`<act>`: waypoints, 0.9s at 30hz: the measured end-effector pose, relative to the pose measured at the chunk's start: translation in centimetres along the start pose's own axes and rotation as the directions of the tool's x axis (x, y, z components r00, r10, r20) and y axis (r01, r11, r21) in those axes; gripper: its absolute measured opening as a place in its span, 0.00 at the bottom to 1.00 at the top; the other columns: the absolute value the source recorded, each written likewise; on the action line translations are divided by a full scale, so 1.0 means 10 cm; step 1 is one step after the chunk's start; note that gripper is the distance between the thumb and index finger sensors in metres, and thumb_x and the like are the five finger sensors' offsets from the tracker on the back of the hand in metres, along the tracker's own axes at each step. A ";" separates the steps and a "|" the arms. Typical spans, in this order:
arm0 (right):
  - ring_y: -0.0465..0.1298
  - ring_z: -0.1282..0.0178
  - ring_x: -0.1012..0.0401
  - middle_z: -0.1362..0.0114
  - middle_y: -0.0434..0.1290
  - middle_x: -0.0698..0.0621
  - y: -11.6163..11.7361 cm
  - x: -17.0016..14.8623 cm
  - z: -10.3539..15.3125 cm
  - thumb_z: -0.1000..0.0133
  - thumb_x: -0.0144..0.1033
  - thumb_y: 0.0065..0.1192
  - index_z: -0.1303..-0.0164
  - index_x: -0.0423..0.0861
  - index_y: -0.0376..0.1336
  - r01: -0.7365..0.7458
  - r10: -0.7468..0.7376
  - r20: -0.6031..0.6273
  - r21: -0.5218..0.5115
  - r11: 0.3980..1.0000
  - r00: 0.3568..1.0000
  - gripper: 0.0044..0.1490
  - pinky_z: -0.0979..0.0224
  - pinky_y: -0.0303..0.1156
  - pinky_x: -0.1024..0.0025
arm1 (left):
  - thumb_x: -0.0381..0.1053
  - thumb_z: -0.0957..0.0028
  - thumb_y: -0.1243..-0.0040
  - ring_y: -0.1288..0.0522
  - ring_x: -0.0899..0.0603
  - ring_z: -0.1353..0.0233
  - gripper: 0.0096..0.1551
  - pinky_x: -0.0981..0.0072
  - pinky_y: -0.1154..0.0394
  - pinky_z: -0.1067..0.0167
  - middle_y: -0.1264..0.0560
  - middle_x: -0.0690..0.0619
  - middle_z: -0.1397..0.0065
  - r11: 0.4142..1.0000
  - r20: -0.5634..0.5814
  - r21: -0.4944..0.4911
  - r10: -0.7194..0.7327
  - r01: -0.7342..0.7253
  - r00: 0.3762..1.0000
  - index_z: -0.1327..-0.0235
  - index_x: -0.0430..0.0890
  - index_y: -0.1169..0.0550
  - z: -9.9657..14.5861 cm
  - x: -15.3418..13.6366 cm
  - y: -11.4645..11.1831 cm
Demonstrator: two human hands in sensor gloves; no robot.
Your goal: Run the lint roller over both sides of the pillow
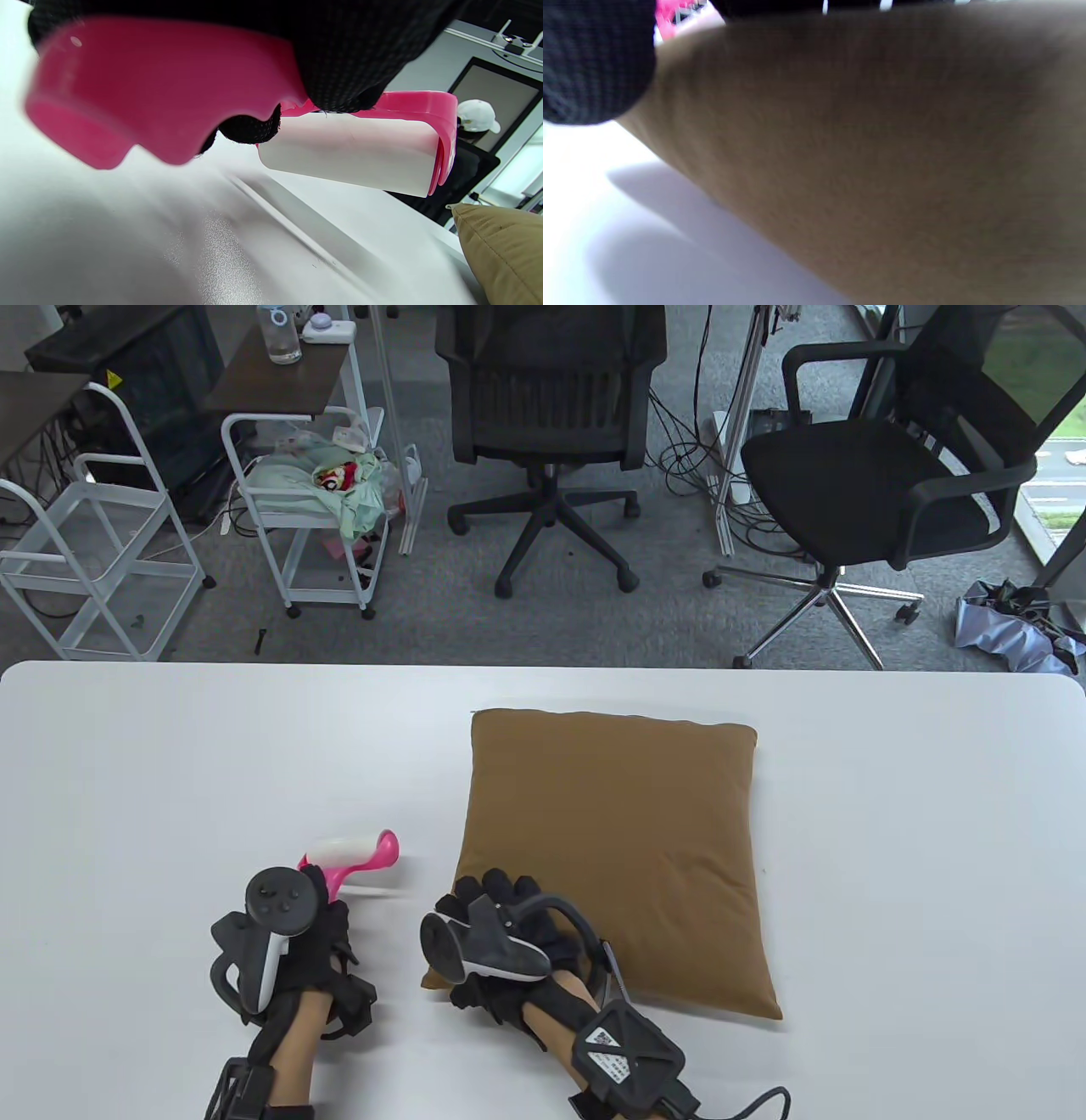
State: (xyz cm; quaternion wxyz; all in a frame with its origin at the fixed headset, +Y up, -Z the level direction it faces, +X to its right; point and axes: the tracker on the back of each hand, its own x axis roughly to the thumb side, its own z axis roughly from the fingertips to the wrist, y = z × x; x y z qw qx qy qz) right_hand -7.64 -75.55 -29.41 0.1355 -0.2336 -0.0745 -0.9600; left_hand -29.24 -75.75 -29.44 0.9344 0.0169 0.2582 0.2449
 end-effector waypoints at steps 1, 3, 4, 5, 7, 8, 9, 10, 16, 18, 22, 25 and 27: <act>0.53 0.13 0.51 0.12 0.54 0.58 0.02 0.02 -0.02 0.67 0.65 0.74 0.24 0.62 0.51 -0.019 0.019 -0.003 -0.003 1.000 1.000 0.60 0.16 0.55 0.44 | 0.52 0.61 0.33 0.13 0.38 0.56 0.38 0.40 0.22 0.49 0.16 0.45 0.40 1.000 -0.004 0.002 0.006 -0.006 1.000 0.33 0.50 0.28 -0.01 -0.01 0.01; 0.57 0.16 0.52 0.14 0.58 0.59 0.08 0.07 -0.08 0.67 0.64 0.75 0.27 0.62 0.54 -0.072 0.071 -0.012 -0.040 0.997 0.997 0.57 0.17 0.58 0.45 | 0.52 0.61 0.33 0.13 0.38 0.56 0.38 0.40 0.22 0.49 0.16 0.45 0.40 1.000 -0.008 0.011 0.018 -0.018 1.000 0.32 0.50 0.28 -0.02 -0.02 0.03; 0.61 0.17 0.52 0.16 0.62 0.59 0.09 0.08 -0.10 0.66 0.62 0.76 0.29 0.63 0.58 -0.077 0.076 -0.015 -0.066 0.995 0.997 0.53 0.18 0.60 0.45 | 0.52 0.61 0.33 0.13 0.38 0.56 0.38 0.40 0.22 0.49 0.16 0.45 0.40 1.000 -0.011 0.013 0.022 -0.021 1.000 0.32 0.50 0.28 -0.03 -0.02 0.03; 0.66 0.21 0.53 0.21 0.68 0.60 0.09 0.09 -0.12 0.65 0.58 0.78 0.34 0.63 0.62 -0.091 0.090 -0.017 -0.127 0.988 0.996 0.46 0.21 0.64 0.47 | 0.52 0.61 0.33 0.13 0.38 0.56 0.38 0.40 0.22 0.49 0.16 0.45 0.40 1.000 -0.015 0.015 0.027 -0.027 1.000 0.32 0.50 0.28 -0.03 -0.04 0.03; 0.74 0.30 0.57 0.31 0.76 0.62 0.05 0.09 -0.15 0.64 0.53 0.79 0.43 0.63 0.67 -0.116 0.117 -0.009 -0.197 0.973 0.993 0.37 0.25 0.71 0.52 | 0.52 0.61 0.33 0.13 0.38 0.56 0.38 0.40 0.22 0.49 0.16 0.45 0.40 0.999 -0.026 0.009 0.036 -0.036 0.999 0.32 0.50 0.28 -0.05 -0.06 0.03; 0.77 0.35 0.58 0.35 0.78 0.63 0.00 0.08 -0.17 0.64 0.50 0.80 0.47 0.64 0.68 -0.126 0.128 -0.002 -0.221 0.967 0.992 0.34 0.28 0.73 0.53 | 0.52 0.60 0.34 0.13 0.38 0.55 0.38 0.40 0.22 0.49 0.16 0.45 0.40 0.999 -0.031 0.006 0.042 -0.042 0.999 0.32 0.50 0.28 -0.05 -0.07 0.03; 0.78 0.38 0.59 0.39 0.79 0.63 -0.09 0.04 -0.17 0.64 0.48 0.81 0.50 0.64 0.68 -0.108 0.114 0.011 -0.244 0.964 0.993 0.32 0.29 0.74 0.54 | 0.51 0.60 0.34 0.13 0.38 0.55 0.38 0.40 0.22 0.49 0.16 0.45 0.40 0.999 -0.036 0.008 0.050 -0.050 0.998 0.32 0.49 0.29 -0.06 -0.07 0.03; 0.79 0.40 0.59 0.41 0.80 0.63 -0.26 -0.03 -0.16 0.65 0.47 0.82 0.51 0.64 0.69 -0.089 0.096 0.010 -0.277 0.957 0.995 0.31 0.31 0.74 0.54 | 0.52 0.60 0.34 0.13 0.38 0.55 0.38 0.40 0.22 0.49 0.16 0.45 0.40 0.998 -0.042 0.014 0.059 -0.059 0.997 0.32 0.49 0.29 -0.06 -0.08 0.04; 0.78 0.43 0.59 0.44 0.79 0.62 -1.21 -0.53 0.11 0.64 0.43 0.81 0.52 0.65 0.67 0.049 -0.079 -0.031 -0.550 0.833 0.996 0.30 0.31 0.74 0.54 | 0.51 0.60 0.34 0.13 0.38 0.55 0.38 0.40 0.22 0.48 0.17 0.45 0.39 0.996 -0.050 0.020 0.092 -0.091 0.995 0.32 0.49 0.29 -0.07 -0.10 0.07; 0.78 0.42 0.59 0.43 0.78 0.61 -1.47 -0.73 0.26 0.63 0.43 0.80 0.51 0.64 0.66 0.128 -0.185 -0.022 -0.642 0.756 0.982 0.30 0.30 0.73 0.54 | 0.51 0.60 0.34 0.13 0.38 0.55 0.38 0.40 0.22 0.48 0.17 0.45 0.39 0.996 -0.050 0.024 0.089 -0.088 0.995 0.32 0.49 0.29 -0.07 -0.10 0.07; 0.78 0.40 0.60 0.41 0.77 0.62 -1.86 -1.15 0.64 0.62 0.45 0.78 0.50 0.64 0.65 0.274 -0.399 0.044 -0.793 0.544 0.916 0.30 0.30 0.74 0.54 | 0.51 0.60 0.34 0.13 0.38 0.55 0.38 0.40 0.22 0.48 0.17 0.45 0.39 0.995 -0.051 0.035 0.099 -0.098 0.994 0.32 0.49 0.30 -0.06 -0.11 0.08; 0.77 0.39 0.59 0.39 0.76 0.62 -1.87 -1.42 0.88 0.62 0.49 0.76 0.48 0.64 0.65 0.395 -0.547 0.143 -0.837 0.378 0.825 0.31 0.30 0.73 0.54 | 0.51 0.60 0.34 0.13 0.38 0.55 0.38 0.40 0.22 0.48 0.17 0.45 0.39 0.995 -0.052 0.019 0.099 -0.098 0.994 0.32 0.49 0.30 -0.07 -0.12 0.08; 0.77 0.38 0.60 0.38 0.76 0.62 -1.76 -1.55 0.98 0.61 0.51 0.74 0.48 0.64 0.64 0.429 -0.602 0.147 -0.830 0.356 0.785 0.31 0.30 0.74 0.55 | 0.51 0.60 0.34 0.13 0.38 0.55 0.38 0.40 0.23 0.48 0.17 0.45 0.39 0.994 -0.063 0.020 0.113 -0.111 0.992 0.32 0.49 0.30 -0.09 -0.13 0.08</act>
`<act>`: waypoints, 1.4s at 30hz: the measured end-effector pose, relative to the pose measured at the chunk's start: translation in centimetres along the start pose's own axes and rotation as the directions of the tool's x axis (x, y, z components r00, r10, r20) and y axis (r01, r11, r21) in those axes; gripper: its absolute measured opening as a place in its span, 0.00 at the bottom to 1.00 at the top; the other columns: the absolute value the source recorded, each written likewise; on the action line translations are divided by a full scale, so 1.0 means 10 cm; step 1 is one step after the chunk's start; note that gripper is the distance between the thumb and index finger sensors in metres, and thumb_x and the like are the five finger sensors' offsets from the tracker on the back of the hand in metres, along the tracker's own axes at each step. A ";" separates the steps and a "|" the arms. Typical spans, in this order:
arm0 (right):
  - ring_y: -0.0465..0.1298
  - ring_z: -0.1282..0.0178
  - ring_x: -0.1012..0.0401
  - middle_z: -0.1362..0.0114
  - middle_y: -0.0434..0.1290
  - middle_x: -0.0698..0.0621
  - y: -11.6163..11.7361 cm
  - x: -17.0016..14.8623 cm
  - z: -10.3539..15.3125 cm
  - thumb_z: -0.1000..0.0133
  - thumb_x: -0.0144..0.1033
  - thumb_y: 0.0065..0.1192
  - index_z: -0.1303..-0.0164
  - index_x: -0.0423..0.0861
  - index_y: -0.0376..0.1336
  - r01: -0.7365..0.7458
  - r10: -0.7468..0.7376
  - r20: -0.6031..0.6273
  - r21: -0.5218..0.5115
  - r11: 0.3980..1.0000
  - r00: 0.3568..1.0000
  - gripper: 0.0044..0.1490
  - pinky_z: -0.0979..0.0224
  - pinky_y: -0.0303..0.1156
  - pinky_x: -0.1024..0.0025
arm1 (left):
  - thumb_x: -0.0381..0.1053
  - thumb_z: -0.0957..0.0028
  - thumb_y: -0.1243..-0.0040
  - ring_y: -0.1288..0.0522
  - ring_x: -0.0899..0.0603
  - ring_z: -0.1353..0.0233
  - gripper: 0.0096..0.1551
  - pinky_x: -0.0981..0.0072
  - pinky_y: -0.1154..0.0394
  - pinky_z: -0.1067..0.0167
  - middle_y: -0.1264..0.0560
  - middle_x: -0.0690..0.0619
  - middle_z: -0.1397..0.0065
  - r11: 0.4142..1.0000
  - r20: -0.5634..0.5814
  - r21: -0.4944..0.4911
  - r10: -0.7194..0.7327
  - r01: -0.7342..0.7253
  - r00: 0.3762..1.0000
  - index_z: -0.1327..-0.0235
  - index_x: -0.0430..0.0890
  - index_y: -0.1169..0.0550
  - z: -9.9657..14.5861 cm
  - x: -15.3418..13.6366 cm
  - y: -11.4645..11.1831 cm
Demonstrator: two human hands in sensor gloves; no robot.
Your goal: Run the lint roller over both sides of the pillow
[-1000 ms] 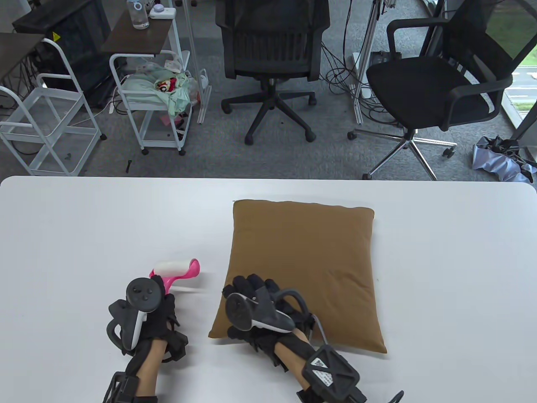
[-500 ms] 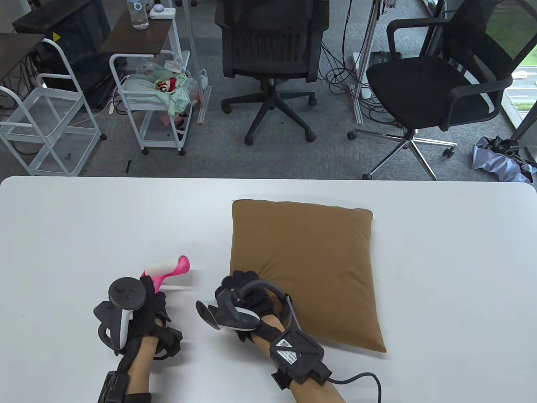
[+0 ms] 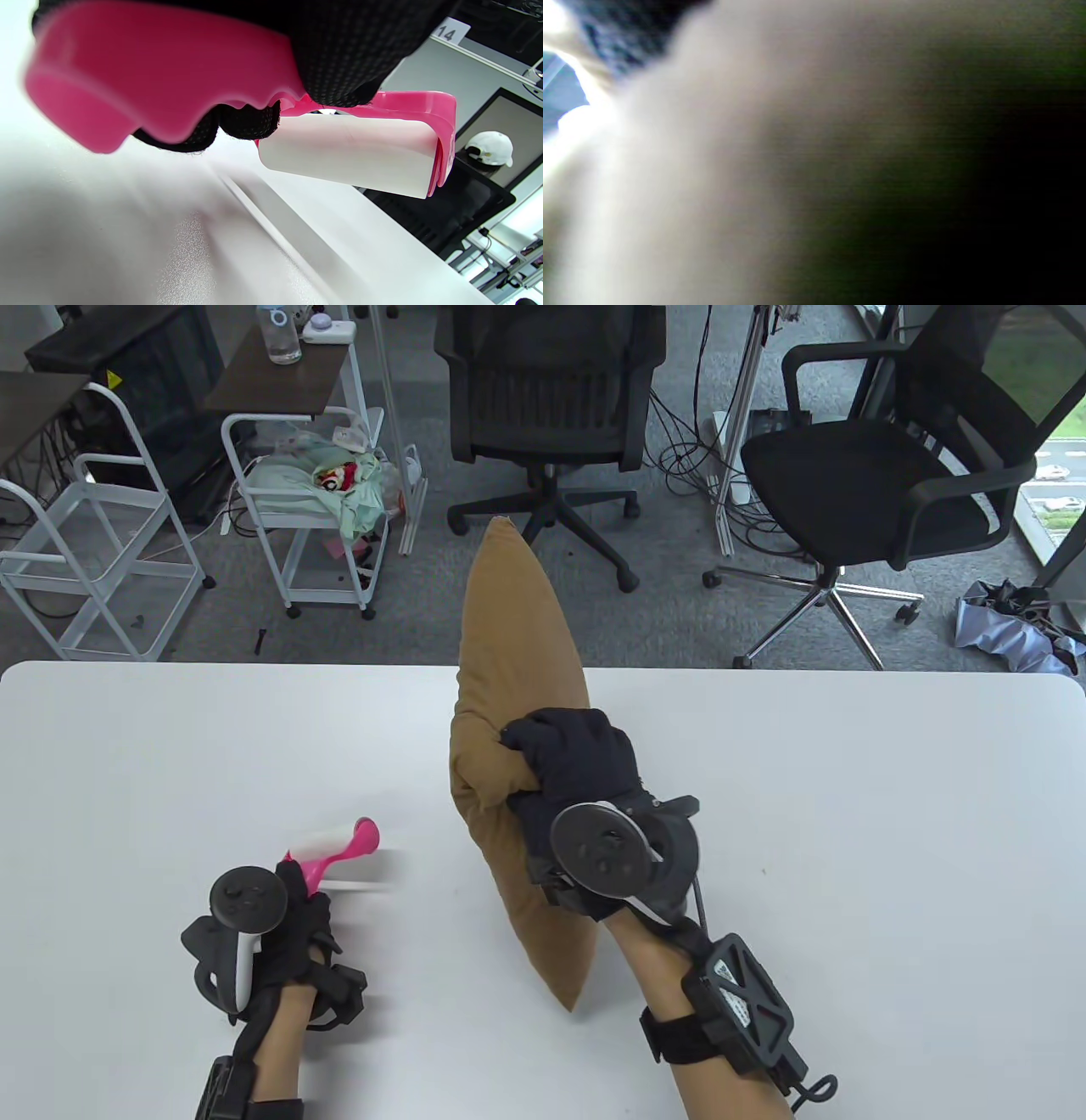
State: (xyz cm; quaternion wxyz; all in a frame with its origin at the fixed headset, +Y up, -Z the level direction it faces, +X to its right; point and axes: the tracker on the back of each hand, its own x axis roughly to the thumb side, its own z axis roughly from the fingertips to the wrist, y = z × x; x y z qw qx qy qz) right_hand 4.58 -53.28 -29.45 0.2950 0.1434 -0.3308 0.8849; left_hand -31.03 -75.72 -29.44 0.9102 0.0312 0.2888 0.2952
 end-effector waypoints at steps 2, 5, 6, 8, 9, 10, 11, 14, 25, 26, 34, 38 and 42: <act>0.77 0.38 0.61 0.38 0.75 0.64 -0.05 -0.24 0.13 0.61 0.55 0.71 0.47 0.65 0.63 0.037 -0.036 -0.045 0.010 0.999 0.998 0.31 0.30 0.75 0.57 | 0.51 0.60 0.34 0.13 0.38 0.55 0.38 0.40 0.23 0.48 0.17 0.45 0.39 1.000 -0.010 -0.001 0.005 -0.005 1.000 0.32 0.49 0.30 -0.01 -0.02 0.00; 0.77 0.37 0.60 0.36 0.74 0.63 -0.11 -0.70 0.39 0.60 0.55 0.70 0.46 0.65 0.62 0.175 -0.163 -0.180 0.057 0.983 0.970 0.31 0.31 0.76 0.57 | 0.51 0.60 0.35 0.13 0.38 0.55 0.38 0.40 0.22 0.48 0.17 0.45 0.39 1.000 -0.010 -0.003 -0.006 0.006 1.000 0.32 0.49 0.30 -0.01 -0.03 0.00; 0.77 0.35 0.59 0.34 0.73 0.63 -0.12 -0.89 0.50 0.59 0.55 0.69 0.45 0.65 0.61 0.217 -0.192 -0.231 0.092 0.972 0.954 0.32 0.31 0.76 0.57 | 0.51 0.60 0.35 0.13 0.38 0.55 0.38 0.40 0.22 0.48 0.17 0.45 0.39 1.000 -0.009 -0.002 -0.008 0.008 1.000 0.32 0.49 0.30 -0.01 -0.03 0.00; 0.76 0.32 0.58 0.31 0.71 0.62 -0.16 -1.21 0.68 0.57 0.54 0.67 0.43 0.65 0.59 0.278 -0.221 -0.312 0.153 0.948 0.924 0.32 0.31 0.77 0.57 | 0.51 0.60 0.35 0.13 0.38 0.55 0.38 0.40 0.22 0.48 0.17 0.45 0.39 1.000 -0.009 0.000 -0.008 0.008 1.000 0.32 0.49 0.30 -0.02 -0.03 0.00; 0.76 0.32 0.57 0.30 0.70 0.61 -0.19 -1.37 0.77 0.57 0.52 0.67 0.42 0.64 0.59 0.316 -0.244 -0.344 0.170 0.933 0.906 0.32 0.32 0.78 0.57 | 0.51 0.60 0.35 0.13 0.38 0.55 0.38 0.40 0.22 0.48 0.17 0.45 0.39 1.000 -0.008 0.002 -0.009 0.009 1.000 0.32 0.49 0.30 -0.02 -0.02 0.00; 0.77 0.32 0.56 0.30 0.71 0.59 -0.22 -1.54 0.87 0.56 0.50 0.68 0.42 0.63 0.59 0.332 -0.229 -0.388 0.224 0.916 0.893 0.32 0.32 0.79 0.56 | 0.51 0.60 0.35 0.13 0.38 0.55 0.38 0.40 0.22 0.48 0.17 0.45 0.39 1.000 -0.006 0.004 -0.012 0.012 1.000 0.32 0.49 0.30 -0.01 -0.02 -0.01; 0.78 0.32 0.55 0.29 0.71 0.58 -0.22 -1.64 0.93 0.56 0.48 0.69 0.41 0.62 0.59 0.318 -0.192 -0.404 0.274 0.908 0.894 0.32 0.33 0.80 0.57 | 0.51 0.60 0.35 0.13 0.38 0.55 0.38 0.40 0.22 0.48 0.17 0.45 0.39 1.000 -0.003 0.004 -0.016 0.016 1.000 0.32 0.49 0.30 -0.01 -0.01 -0.01; 0.81 0.32 0.56 0.29 0.72 0.58 -0.18 -2.02 1.17 0.56 0.46 0.70 0.41 0.61 0.60 0.206 0.002 -0.414 0.458 0.865 0.910 0.32 0.34 0.83 0.60 | 0.51 0.60 0.35 0.13 0.38 0.54 0.38 0.40 0.23 0.48 0.17 0.44 0.39 1.000 0.002 -0.001 -0.019 0.019 1.000 0.32 0.49 0.30 0.00 0.01 -0.03; 0.76 0.26 0.53 0.23 0.71 0.55 -0.26 -2.61 1.57 0.63 0.55 0.79 0.31 0.58 0.59 -0.278 0.612 -0.084 0.836 0.473 0.787 0.49 0.26 0.74 0.52 | 0.51 0.60 0.35 0.13 0.38 0.54 0.38 0.40 0.23 0.48 0.17 0.44 0.39 0.998 0.016 -0.023 -0.053 0.054 0.998 0.32 0.49 0.30 0.01 0.05 -0.11; 0.76 0.26 0.53 0.23 0.70 0.55 -0.28 -2.58 1.52 0.62 0.54 0.78 0.31 0.58 0.59 -0.347 0.661 -0.026 0.835 0.427 0.750 0.48 0.26 0.74 0.52 | 0.51 0.60 0.35 0.13 0.38 0.54 0.38 0.40 0.23 0.48 0.17 0.44 0.38 0.998 0.019 -0.024 -0.061 0.061 0.998 0.32 0.49 0.30 0.01 0.05 -0.11; 0.74 0.24 0.54 0.20 0.69 0.55 -0.31 -2.30 1.16 0.50 0.37 0.61 0.31 0.61 0.59 -0.470 0.684 -0.131 0.634 0.614 0.718 0.34 0.24 0.72 0.50 | 0.51 0.60 0.35 0.13 0.38 0.54 0.38 0.40 0.22 0.48 0.17 0.44 0.39 0.996 0.045 -0.033 -0.079 0.080 0.996 0.32 0.49 0.30 0.05 0.08 -0.13; 0.72 0.22 0.52 0.17 0.65 0.54 -0.13 -2.31 1.19 0.51 0.52 0.58 0.29 0.63 0.57 -0.306 0.532 -0.273 0.577 0.757 0.801 0.36 0.25 0.72 0.49 | 0.51 0.60 0.35 0.13 0.38 0.55 0.38 0.40 0.22 0.48 0.17 0.44 0.39 0.996 0.062 -0.032 -0.077 0.079 0.995 0.32 0.49 0.30 0.08 0.11 -0.12; 0.69 0.20 0.49 0.15 0.63 0.52 0.06 -2.40 1.33 0.52 0.58 0.57 0.30 0.64 0.59 -0.209 0.479 -0.329 0.603 0.770 0.814 0.37 0.25 0.70 0.47 | 0.51 0.60 0.35 0.13 0.38 0.55 0.38 0.40 0.22 0.48 0.17 0.44 0.39 0.996 0.087 -0.031 -0.082 0.085 0.993 0.32 0.49 0.30 0.11 0.16 -0.12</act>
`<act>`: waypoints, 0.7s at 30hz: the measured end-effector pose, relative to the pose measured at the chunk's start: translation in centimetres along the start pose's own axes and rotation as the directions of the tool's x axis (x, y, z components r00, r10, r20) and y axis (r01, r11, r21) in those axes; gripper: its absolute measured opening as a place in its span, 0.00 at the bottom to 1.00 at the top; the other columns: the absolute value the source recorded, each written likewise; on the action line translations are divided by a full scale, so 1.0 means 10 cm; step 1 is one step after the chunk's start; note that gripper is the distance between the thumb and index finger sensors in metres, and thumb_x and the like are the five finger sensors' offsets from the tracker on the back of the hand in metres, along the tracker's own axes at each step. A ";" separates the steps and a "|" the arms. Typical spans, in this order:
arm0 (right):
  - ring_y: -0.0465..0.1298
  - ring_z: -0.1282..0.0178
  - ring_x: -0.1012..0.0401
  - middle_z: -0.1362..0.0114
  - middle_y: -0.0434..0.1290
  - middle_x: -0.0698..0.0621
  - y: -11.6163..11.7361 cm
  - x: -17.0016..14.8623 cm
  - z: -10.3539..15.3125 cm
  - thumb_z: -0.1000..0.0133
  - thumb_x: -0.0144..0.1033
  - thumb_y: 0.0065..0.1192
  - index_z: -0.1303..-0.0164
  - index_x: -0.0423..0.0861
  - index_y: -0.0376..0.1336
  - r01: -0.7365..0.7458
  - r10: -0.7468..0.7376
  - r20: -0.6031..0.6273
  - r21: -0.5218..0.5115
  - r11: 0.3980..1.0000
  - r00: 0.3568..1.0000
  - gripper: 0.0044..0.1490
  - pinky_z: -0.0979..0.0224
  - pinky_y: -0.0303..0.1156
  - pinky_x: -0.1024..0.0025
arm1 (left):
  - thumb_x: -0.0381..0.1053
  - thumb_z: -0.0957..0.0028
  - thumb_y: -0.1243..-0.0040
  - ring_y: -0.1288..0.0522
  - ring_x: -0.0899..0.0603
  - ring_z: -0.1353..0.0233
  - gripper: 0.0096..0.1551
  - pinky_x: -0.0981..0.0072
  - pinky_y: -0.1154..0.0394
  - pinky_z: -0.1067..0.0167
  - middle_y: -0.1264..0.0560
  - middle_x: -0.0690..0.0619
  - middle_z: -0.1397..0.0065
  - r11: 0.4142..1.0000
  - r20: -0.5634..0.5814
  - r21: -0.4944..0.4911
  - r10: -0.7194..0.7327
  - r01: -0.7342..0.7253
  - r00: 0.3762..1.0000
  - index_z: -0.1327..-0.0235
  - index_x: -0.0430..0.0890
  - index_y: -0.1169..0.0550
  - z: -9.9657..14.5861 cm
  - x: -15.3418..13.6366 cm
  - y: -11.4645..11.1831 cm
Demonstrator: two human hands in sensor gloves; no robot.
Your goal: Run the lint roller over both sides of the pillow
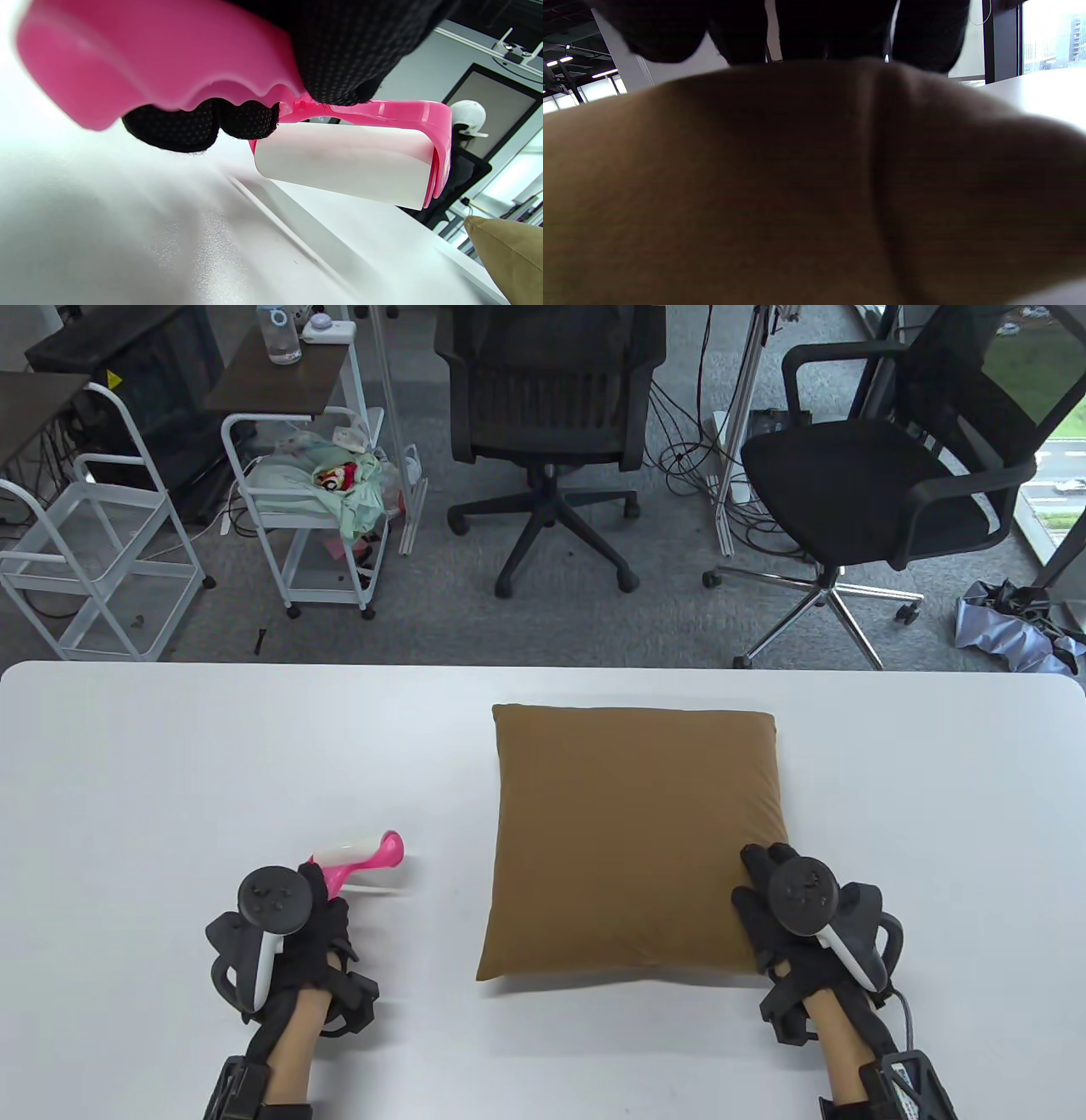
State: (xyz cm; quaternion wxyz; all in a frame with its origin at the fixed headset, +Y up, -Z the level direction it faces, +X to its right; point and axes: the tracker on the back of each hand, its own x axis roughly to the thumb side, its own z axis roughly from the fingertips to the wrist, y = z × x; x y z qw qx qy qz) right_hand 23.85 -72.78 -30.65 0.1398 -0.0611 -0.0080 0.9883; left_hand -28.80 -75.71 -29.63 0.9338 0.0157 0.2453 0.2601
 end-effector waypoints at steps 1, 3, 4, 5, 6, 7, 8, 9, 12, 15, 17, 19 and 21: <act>0.69 0.20 0.49 0.15 0.63 0.53 0.03 -0.01 0.00 0.52 0.59 0.57 0.30 0.64 0.59 -0.020 0.020 0.002 -0.008 1.000 1.000 0.37 0.25 0.70 0.47 | 0.51 0.60 0.35 0.13 0.38 0.55 0.38 0.40 0.22 0.48 0.17 0.44 0.39 1.000 0.006 -0.006 -0.003 0.003 1.000 0.32 0.49 0.30 0.00 0.01 0.00; 0.69 0.20 0.50 0.15 0.63 0.54 0.09 -0.05 0.01 0.53 0.60 0.57 0.30 0.65 0.59 -0.049 0.049 0.011 -0.015 0.999 0.999 0.38 0.25 0.71 0.48 | 0.51 0.59 0.35 0.13 0.38 0.55 0.38 0.40 0.22 0.48 0.17 0.44 0.39 1.000 0.016 -0.014 -0.005 0.005 1.000 0.32 0.49 0.29 0.02 0.04 -0.01; 0.69 0.20 0.51 0.15 0.63 0.54 0.12 -0.06 0.01 0.53 0.60 0.57 0.30 0.65 0.59 -0.046 0.046 0.014 -0.009 0.999 0.999 0.37 0.25 0.70 0.49 | 0.51 0.59 0.35 0.13 0.38 0.55 0.38 0.40 0.22 0.48 0.17 0.44 0.39 1.000 0.024 -0.013 -0.008 0.008 1.000 0.32 0.49 0.29 0.03 0.06 -0.01; 0.68 0.20 0.50 0.15 0.63 0.54 0.16 -0.07 0.02 0.52 0.60 0.56 0.30 0.65 0.58 -0.026 0.026 0.012 -0.004 1.000 1.000 0.37 0.25 0.70 0.48 | 0.51 0.60 0.35 0.13 0.38 0.55 0.38 0.40 0.22 0.49 0.17 0.45 0.39 1.000 0.035 -0.009 -0.015 0.015 0.999 0.32 0.49 0.29 0.05 0.09 -0.01; 0.67 0.20 0.50 0.15 0.63 0.54 0.18 -0.07 0.02 0.52 0.60 0.56 0.30 0.65 0.58 -0.013 0.013 0.014 -0.005 1.000 1.000 0.37 0.25 0.70 0.48 | 0.52 0.60 0.35 0.13 0.38 0.55 0.38 0.40 0.22 0.49 0.17 0.44 0.39 1.000 0.044 -0.006 -0.018 0.018 0.999 0.32 0.49 0.29 0.07 0.11 -0.01; 0.67 0.20 0.50 0.15 0.63 0.54 0.19 -0.08 0.02 0.52 0.59 0.56 0.30 0.65 0.58 -0.013 0.013 0.014 -0.003 1.000 1.000 0.37 0.25 0.69 0.48 | 0.52 0.59 0.35 0.13 0.38 0.55 0.38 0.41 0.22 0.49 0.17 0.45 0.39 1.000 0.058 -0.002 -0.019 0.020 0.998 0.32 0.49 0.29 0.09 0.15 0.00; 0.67 0.20 0.50 0.15 0.63 0.55 0.21 -0.08 0.02 0.52 0.60 0.56 0.30 0.65 0.59 -0.019 0.019 0.014 -0.005 1.000 1.000 0.37 0.25 0.69 0.48 | 0.52 0.59 0.35 0.13 0.38 0.55 0.38 0.41 0.22 0.49 0.17 0.45 0.39 1.000 0.071 0.000 -0.016 0.016 0.997 0.32 0.49 0.29 0.12 0.18 0.01; 0.68 0.20 0.50 0.15 0.63 0.55 0.22 -0.08 0.02 0.52 0.60 0.56 0.30 0.65 0.59 -0.023 0.023 0.013 -0.012 1.000 1.000 0.37 0.25 0.70 0.49 | 0.52 0.59 0.35 0.13 0.38 0.55 0.38 0.41 0.22 0.49 0.17 0.45 0.39 1.000 0.085 0.003 -0.008 0.008 0.996 0.32 0.49 0.29 0.15 0.23 0.02; 0.68 0.20 0.51 0.15 0.63 0.56 0.27 -0.09 0.03 0.52 0.60 0.56 0.30 0.66 0.59 -0.015 0.015 0.007 -0.018 1.000 1.000 0.37 0.25 0.70 0.49 | 0.52 0.59 0.35 0.13 0.38 0.55 0.37 0.41 0.22 0.49 0.17 0.44 0.39 1.000 0.137 0.008 0.018 -0.019 0.990 0.32 0.49 0.29 0.23 0.43 0.08; 0.67 0.20 0.51 0.16 0.63 0.56 0.29 -0.11 0.04 0.53 0.60 0.55 0.30 0.66 0.59 0.005 -0.005 0.003 -0.018 1.000 1.000 0.36 0.24 0.69 0.49 | 0.52 0.59 0.35 0.12 0.38 0.55 0.37 0.40 0.22 0.49 0.17 0.44 0.39 0.999 0.187 -0.003 0.036 -0.036 0.982 0.32 0.49 0.29 0.30 0.78 0.15; 0.67 0.20 0.51 0.15 0.63 0.56 0.30 -0.13 0.03 0.53 0.60 0.56 0.31 0.66 0.59 0.023 -0.023 -0.002 -0.014 1.000 1.000 0.36 0.24 0.69 0.49 | 0.52 0.59 0.35 0.12 0.39 0.55 0.37 0.41 0.21 0.49 0.17 0.44 0.39 1.000 0.222 -0.001 0.026 -0.026 0.975 0.32 0.49 0.29 0.32 1.06 0.17; 0.67 0.20 0.51 0.15 0.63 0.56 0.31 -0.13 0.03 0.52 0.60 0.56 0.30 0.66 0.59 0.032 -0.032 -0.002 -0.011 0.999 0.999 0.36 0.24 0.69 0.49 | 0.52 0.59 0.35 0.12 0.39 0.55 0.37 0.41 0.21 0.49 0.17 0.45 0.39 1.000 0.263 0.007 0.009 -0.012 0.965 0.32 0.49 0.29 0.34 1.38 0.16; 0.67 0.20 0.51 0.16 0.63 0.56 0.30 -0.12 0.04 0.52 0.60 0.56 0.31 0.65 0.59 0.032 -0.032 -0.002 -0.005 0.999 0.999 0.36 0.24 0.69 0.49 | 0.52 0.59 0.35 0.12 0.39 0.55 0.37 0.41 0.21 0.50 0.17 0.45 0.39 1.000 0.284 0.013 -0.004 0.000 0.959 0.32 0.50 0.29 0.33 1.68 0.11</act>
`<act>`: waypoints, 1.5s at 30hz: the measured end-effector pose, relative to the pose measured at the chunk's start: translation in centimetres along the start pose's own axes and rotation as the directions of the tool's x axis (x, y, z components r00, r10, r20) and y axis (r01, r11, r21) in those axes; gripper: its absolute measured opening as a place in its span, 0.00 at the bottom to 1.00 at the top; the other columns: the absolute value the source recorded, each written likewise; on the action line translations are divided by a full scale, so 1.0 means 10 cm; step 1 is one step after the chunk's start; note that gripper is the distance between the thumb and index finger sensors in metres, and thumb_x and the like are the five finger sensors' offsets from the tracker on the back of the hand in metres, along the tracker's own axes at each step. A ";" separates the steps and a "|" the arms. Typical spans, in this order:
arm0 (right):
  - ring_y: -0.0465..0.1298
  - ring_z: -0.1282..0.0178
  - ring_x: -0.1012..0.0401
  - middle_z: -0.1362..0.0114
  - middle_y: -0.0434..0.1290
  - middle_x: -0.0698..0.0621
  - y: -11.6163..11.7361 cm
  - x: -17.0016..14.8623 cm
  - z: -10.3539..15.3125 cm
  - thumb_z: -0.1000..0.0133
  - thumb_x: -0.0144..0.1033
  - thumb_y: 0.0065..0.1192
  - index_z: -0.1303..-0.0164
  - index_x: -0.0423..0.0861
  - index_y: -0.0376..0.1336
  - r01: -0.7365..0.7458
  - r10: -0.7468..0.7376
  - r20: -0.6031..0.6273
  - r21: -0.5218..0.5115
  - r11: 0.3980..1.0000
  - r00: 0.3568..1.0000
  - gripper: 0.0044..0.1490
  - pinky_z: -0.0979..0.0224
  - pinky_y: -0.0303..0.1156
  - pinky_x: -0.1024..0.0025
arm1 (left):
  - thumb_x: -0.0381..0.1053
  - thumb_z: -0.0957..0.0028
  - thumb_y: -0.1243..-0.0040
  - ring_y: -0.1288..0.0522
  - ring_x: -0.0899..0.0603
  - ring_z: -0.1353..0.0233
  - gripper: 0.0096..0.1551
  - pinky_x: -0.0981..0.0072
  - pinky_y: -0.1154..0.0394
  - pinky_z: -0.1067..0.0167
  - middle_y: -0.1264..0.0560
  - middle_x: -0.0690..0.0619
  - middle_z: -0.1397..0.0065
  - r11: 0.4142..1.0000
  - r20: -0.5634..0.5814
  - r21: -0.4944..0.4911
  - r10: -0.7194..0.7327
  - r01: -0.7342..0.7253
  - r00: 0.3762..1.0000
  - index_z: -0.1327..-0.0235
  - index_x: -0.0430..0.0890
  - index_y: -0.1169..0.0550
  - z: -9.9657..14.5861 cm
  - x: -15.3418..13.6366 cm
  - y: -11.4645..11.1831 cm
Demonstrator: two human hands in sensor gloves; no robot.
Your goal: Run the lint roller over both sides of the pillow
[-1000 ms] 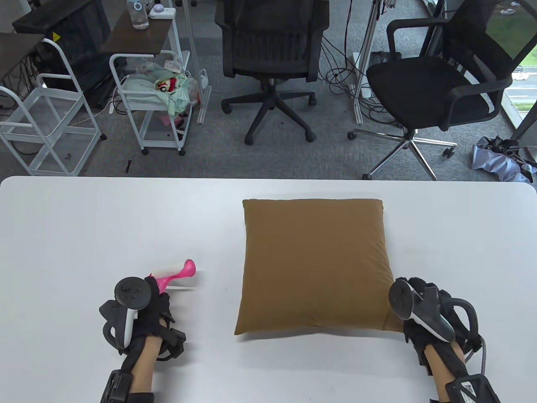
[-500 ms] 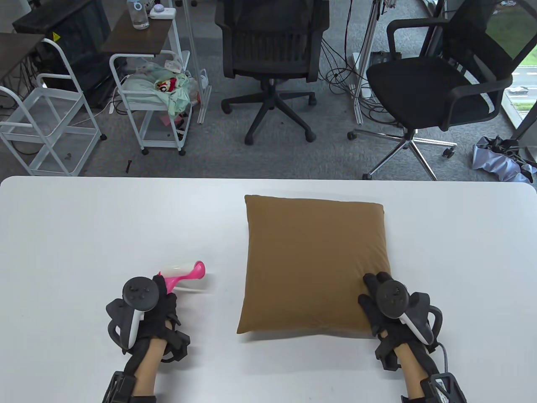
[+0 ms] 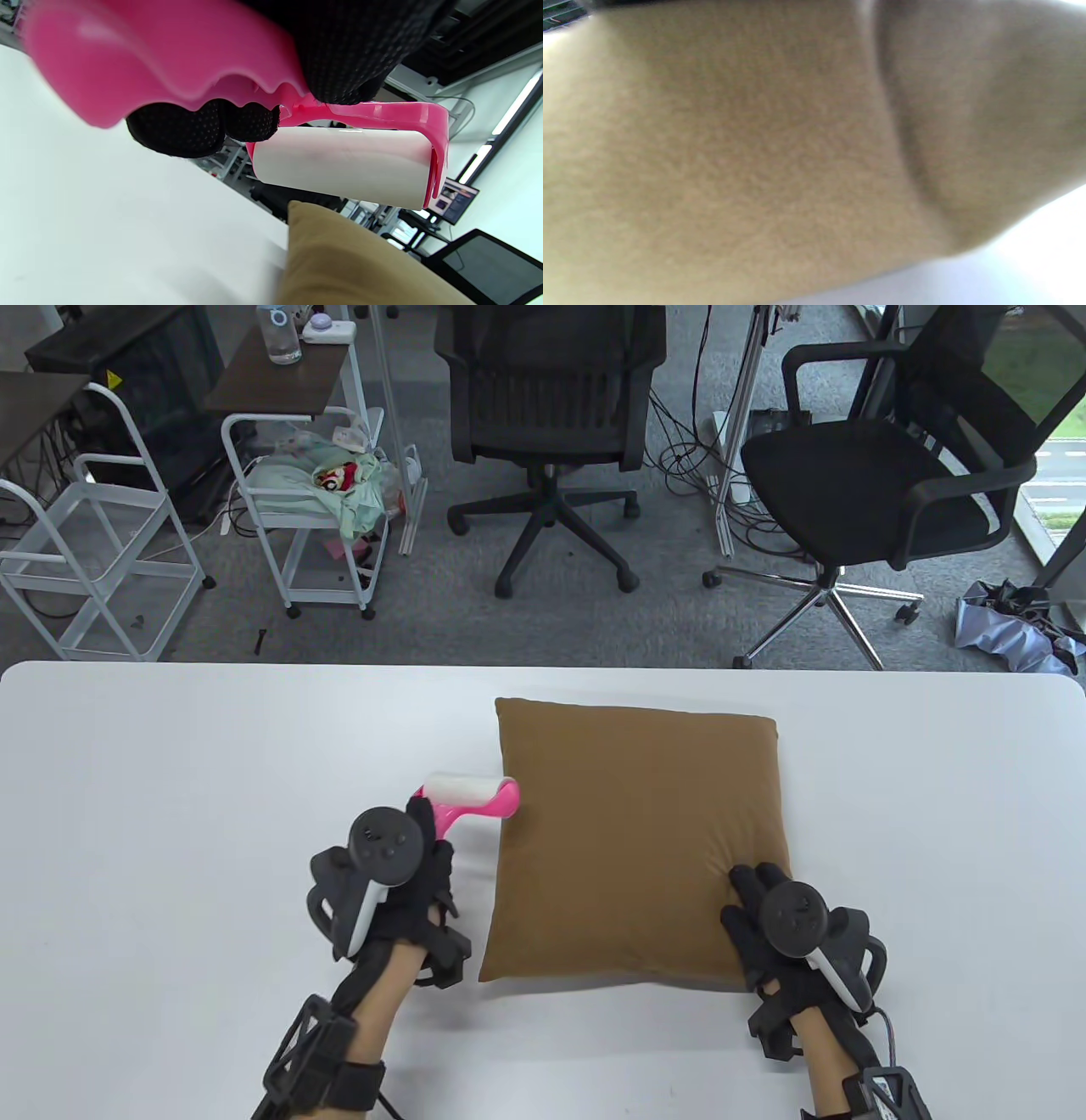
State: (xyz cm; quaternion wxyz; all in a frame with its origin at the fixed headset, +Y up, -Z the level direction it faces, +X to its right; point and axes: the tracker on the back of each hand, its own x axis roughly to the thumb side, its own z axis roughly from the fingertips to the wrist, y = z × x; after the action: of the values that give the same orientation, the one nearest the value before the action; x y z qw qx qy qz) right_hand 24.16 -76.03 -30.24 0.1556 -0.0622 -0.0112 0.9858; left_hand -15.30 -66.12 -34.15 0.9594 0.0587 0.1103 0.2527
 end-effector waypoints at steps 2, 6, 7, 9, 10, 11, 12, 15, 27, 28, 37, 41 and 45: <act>0.67 0.20 0.51 0.16 0.63 0.57 -0.01 0.00 0.00 0.53 0.60 0.56 0.31 0.66 0.59 0.006 -0.006 -0.002 0.004 1.000 1.000 0.36 0.24 0.69 0.49 | 0.52 0.59 0.35 0.12 0.39 0.55 0.37 0.41 0.20 0.50 0.17 0.45 0.39 1.000 0.002 -0.010 -0.006 0.006 1.000 0.32 0.50 0.28 -0.11 0.24 -0.07; 0.66 0.20 0.51 0.16 0.63 0.57 -0.01 -0.01 0.00 0.53 0.60 0.56 0.31 0.66 0.59 0.024 -0.024 -0.006 0.020 1.000 1.000 0.36 0.24 0.69 0.50 | 0.52 0.59 0.35 0.11 0.40 0.54 0.37 0.42 0.20 0.49 0.17 0.45 0.38 0.999 0.000 -0.019 -0.041 0.041 0.999 0.32 0.52 0.28 -0.30 0.58 -0.28; 0.67 0.20 0.52 0.16 0.63 0.57 -0.01 -0.01 0.00 0.53 0.60 0.56 0.31 0.65 0.59 0.027 -0.027 -0.006 0.022 0.999 1.000 0.36 0.24 0.69 0.50 | 0.52 0.59 0.35 0.11 0.40 0.53 0.37 0.42 0.20 0.49 0.17 0.46 0.38 0.998 -0.006 -0.027 -0.056 0.056 0.998 0.32 0.52 0.28 -0.35 0.64 -0.36; 0.67 0.20 0.51 0.16 0.63 0.57 -0.02 -0.01 0.00 0.53 0.60 0.57 0.31 0.65 0.60 0.037 -0.037 -0.002 0.040 0.999 0.999 0.37 0.25 0.69 0.50 | 0.52 0.60 0.34 0.11 0.40 0.54 0.36 0.43 0.19 0.49 0.16 0.46 0.39 0.995 -0.014 -0.043 -0.085 0.085 0.996 0.33 0.53 0.27 -0.42 0.72 -0.52; 0.67 0.21 0.51 0.16 0.64 0.56 -0.02 0.00 0.00 0.53 0.61 0.57 0.31 0.65 0.60 0.051 -0.051 0.003 0.054 0.997 0.999 0.37 0.25 0.69 0.50 | 0.53 0.60 0.34 0.11 0.40 0.54 0.36 0.43 0.20 0.49 0.16 0.46 0.39 0.993 -0.016 -0.066 -0.103 0.102 0.995 0.33 0.53 0.27 -0.45 0.73 -0.61; 0.67 0.21 0.51 0.16 0.64 0.56 -0.02 0.01 0.00 0.53 0.61 0.57 0.31 0.64 0.60 0.055 -0.055 0.006 0.058 0.997 0.998 0.37 0.26 0.70 0.50 | 0.53 0.60 0.34 0.11 0.40 0.55 0.36 0.43 0.20 0.50 0.17 0.46 0.39 0.991 -0.014 -0.073 -0.110 0.109 0.994 0.33 0.54 0.27 -0.46 0.74 -0.65; 0.68 0.22 0.51 0.16 0.64 0.56 -0.02 0.02 0.00 0.53 0.61 0.58 0.31 0.64 0.60 0.063 -0.064 0.012 0.067 0.996 0.998 0.37 0.26 0.70 0.51 | 0.53 0.60 0.34 0.11 0.40 0.55 0.36 0.43 0.20 0.50 0.16 0.46 0.39 0.989 -0.007 -0.076 -0.124 0.123 0.992 0.33 0.53 0.27 -0.47 0.74 -0.71; 0.68 0.22 0.51 0.16 0.64 0.55 0.00 0.04 0.00 0.53 0.62 0.58 0.31 0.64 0.60 0.035 -0.036 0.015 0.074 0.997 0.999 0.38 0.26 0.70 0.51 | 0.53 0.59 0.36 0.11 0.40 0.59 0.36 0.42 0.19 0.54 0.16 0.44 0.42 0.980 0.012 -0.128 -0.149 0.149 0.989 0.33 0.50 0.28 -0.41 0.72 -0.81; 0.67 0.21 0.51 0.16 0.63 0.56 0.02 0.05 0.01 0.53 0.61 0.58 0.31 0.64 0.60 0.033 -0.033 0.003 0.087 0.996 0.999 0.38 0.26 0.69 0.51 | 0.52 0.59 0.37 0.11 0.38 0.63 0.36 0.41 0.19 0.57 0.15 0.41 0.45 0.913 0.114 -0.325 -0.221 0.246 0.969 0.34 0.46 0.29 0.58 0.14 -0.46; 0.67 0.21 0.51 0.16 0.62 0.56 0.02 0.05 0.02 0.53 0.61 0.58 0.31 0.65 0.60 0.031 -0.031 0.005 0.087 0.996 1.000 0.38 0.26 0.69 0.51 | 0.52 0.59 0.37 0.11 0.38 0.63 0.36 0.41 0.19 0.57 0.15 0.41 0.45 0.912 0.113 -0.331 -0.217 0.243 0.970 0.34 0.45 0.29 0.64 0.10 -0.43; 0.65 0.19 0.52 0.15 0.61 0.57 0.07 0.00 0.01 0.54 0.59 0.62 0.30 0.65 0.59 0.079 -0.078 -0.015 0.128 0.989 0.997 0.38 0.24 0.67 0.49 | 0.52 0.59 0.37 0.11 0.39 0.63 0.36 0.41 0.19 0.58 0.15 0.41 0.45 0.882 0.113 -0.430 -0.158 0.192 0.981 0.34 0.45 0.29 1.14 -0.30 -0.28; 0.64 0.19 0.53 0.15 0.61 0.58 0.09 -0.01 0.01 0.54 0.56 0.64 0.31 0.66 0.58 0.091 -0.089 -0.020 0.135 0.987 0.996 0.38 0.24 0.67 0.50 | 0.52 0.59 0.37 0.11 0.39 0.61 0.36 0.41 0.19 0.56 0.15 0.42 0.43 0.906 0.095 -0.389 -0.143 0.168 0.985 0.34 0.46 0.29 1.09 -0.34 -0.29; 0.64 0.18 0.53 0.15 0.61 0.59 0.10 -0.02 0.00 0.54 0.54 0.66 0.31 0.66 0.59 0.115 -0.111 -0.033 0.152 0.982 0.993 0.39 0.23 0.67 0.50 | 0.53 0.59 0.37 0.10 0.39 0.61 0.36 0.42 0.19 0.56 0.15 0.42 0.43 0.925 0.081 -0.343 -0.143 0.162 0.986 0.34 0.46 0.29 0.91 -0.26 -0.32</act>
State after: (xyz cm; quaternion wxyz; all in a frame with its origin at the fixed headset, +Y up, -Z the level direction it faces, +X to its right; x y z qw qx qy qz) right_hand 24.06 -77.02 -30.28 0.2157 -0.0612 0.0632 0.9725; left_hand -13.82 -70.71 -25.42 0.9740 -0.1141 0.0417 0.1911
